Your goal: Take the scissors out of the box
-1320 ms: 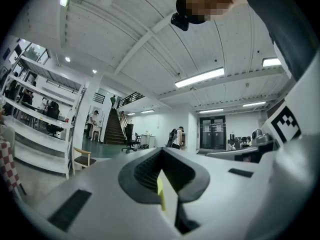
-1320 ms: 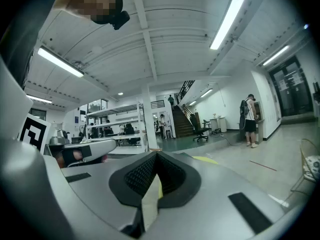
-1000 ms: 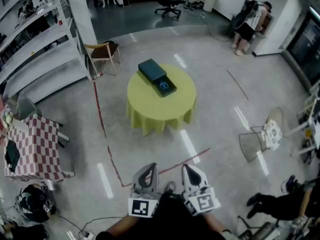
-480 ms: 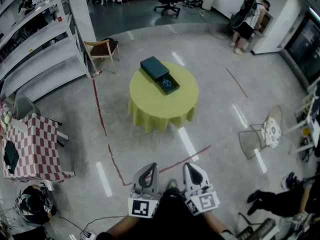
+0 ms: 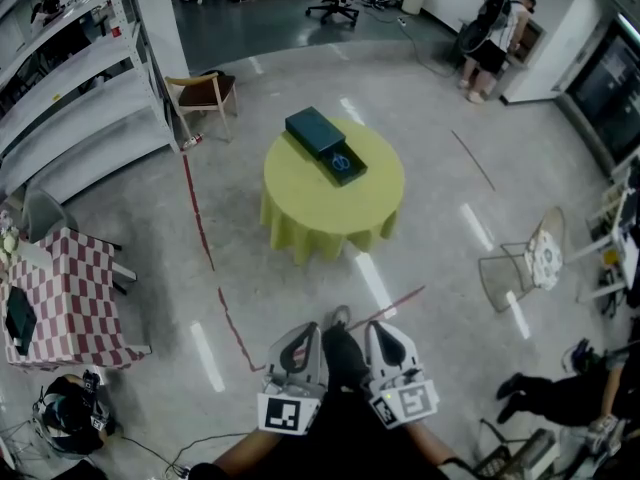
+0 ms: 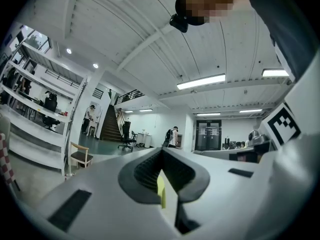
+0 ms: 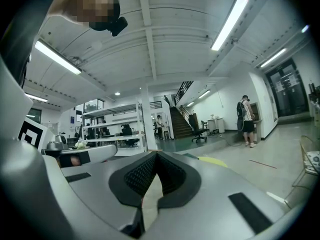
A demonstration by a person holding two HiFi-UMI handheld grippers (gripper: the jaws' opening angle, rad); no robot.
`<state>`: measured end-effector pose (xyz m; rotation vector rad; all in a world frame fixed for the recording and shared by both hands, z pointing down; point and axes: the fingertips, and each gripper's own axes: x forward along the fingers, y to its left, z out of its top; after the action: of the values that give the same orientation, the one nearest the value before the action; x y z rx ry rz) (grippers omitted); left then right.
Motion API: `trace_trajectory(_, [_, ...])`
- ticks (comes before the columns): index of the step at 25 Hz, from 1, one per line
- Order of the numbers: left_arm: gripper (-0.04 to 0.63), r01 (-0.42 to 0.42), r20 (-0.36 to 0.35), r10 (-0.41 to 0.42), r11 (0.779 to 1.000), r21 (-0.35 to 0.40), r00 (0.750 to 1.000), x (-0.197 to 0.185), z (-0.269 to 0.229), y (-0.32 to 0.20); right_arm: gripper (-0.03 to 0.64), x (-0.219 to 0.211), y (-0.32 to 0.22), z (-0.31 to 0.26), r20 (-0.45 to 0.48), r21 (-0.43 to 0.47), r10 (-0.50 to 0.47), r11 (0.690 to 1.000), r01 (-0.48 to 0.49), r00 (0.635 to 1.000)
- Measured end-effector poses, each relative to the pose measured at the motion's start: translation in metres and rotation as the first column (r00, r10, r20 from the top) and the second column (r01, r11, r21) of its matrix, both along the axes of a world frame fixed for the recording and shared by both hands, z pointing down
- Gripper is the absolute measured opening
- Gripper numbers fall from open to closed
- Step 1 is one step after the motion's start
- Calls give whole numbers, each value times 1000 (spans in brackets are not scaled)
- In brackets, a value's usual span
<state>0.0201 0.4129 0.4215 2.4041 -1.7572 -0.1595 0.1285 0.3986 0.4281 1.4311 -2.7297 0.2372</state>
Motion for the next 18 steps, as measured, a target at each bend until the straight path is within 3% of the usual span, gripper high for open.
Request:
trace_trajectory(8, [-2, 8, 14, -8, 1000, 2, 1000, -16, 4, -50, -3, -17, -57, 10, -1, 0, -5, 1000, 5, 1000])
trace_trajectory(18, [-2, 6, 39, -5, 1000, -26, 999, -21, 7, -174, -3, -29, -187, 9, 37, -5, -25, 1000, 25, 999])
